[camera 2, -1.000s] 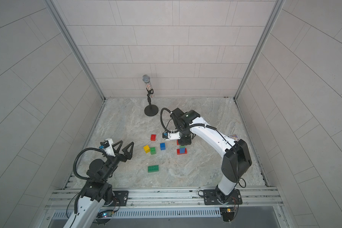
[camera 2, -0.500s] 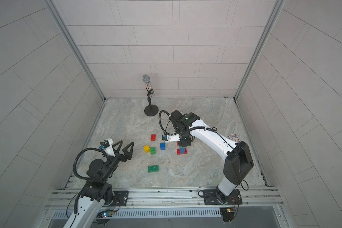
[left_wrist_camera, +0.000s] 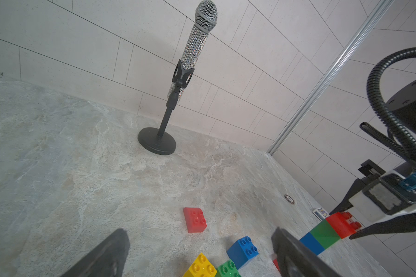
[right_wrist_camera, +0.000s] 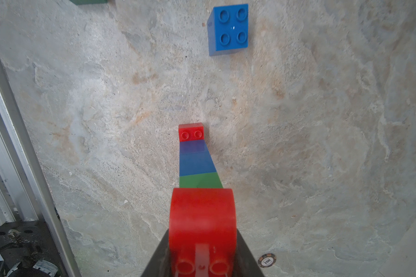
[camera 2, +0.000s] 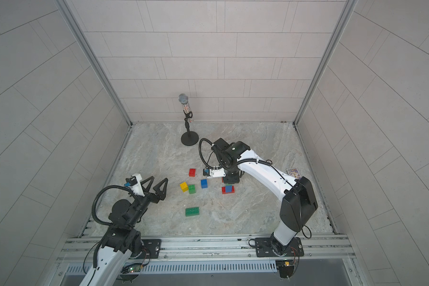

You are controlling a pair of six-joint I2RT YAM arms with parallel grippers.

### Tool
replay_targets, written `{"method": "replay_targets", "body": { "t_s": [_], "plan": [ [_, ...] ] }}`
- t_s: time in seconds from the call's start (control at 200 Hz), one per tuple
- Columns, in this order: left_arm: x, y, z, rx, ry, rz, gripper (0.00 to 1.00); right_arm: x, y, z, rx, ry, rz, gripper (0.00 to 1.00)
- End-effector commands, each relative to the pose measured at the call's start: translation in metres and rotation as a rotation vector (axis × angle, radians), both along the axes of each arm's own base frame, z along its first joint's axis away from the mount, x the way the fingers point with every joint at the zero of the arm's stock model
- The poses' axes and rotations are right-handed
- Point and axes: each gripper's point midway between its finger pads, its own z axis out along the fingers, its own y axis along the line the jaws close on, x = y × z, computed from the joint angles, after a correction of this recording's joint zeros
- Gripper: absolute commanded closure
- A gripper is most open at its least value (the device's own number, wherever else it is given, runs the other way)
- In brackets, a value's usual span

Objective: Assemble the number 1 with lego
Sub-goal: Assemble the lego brick with the lego brick.

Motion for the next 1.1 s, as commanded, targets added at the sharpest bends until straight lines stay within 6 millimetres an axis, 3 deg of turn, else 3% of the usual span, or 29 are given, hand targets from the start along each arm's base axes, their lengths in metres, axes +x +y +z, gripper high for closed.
{"method": "replay_targets", "body": {
  "t_s": [0.0,0.215,0.54,1.096],
  "plan": [
    [0.000,0.001,-0.008,-0.004,0.014,0.003,0.00,-0.009,-0.009,-0.025,-0.083,0.080,-0.013,1.00],
    [0.000,0.001,-0.007,-0.004,0.010,0.003,0.00,0.002,-0.007,-0.019,-0.091,0.002,-0.015,1.00],
    [0.000,0.001,-0.008,-0.004,0.012,0.003,0.00,-0.036,0.005,-0.035,-0.044,0.298,-0.001,1.00],
    [0.000,0.001,-0.007,-0.004,0.011,0.005,0.00,-0.040,-0.001,-0.053,-0.060,0.382,-0.070,1.00]
  ]
}}
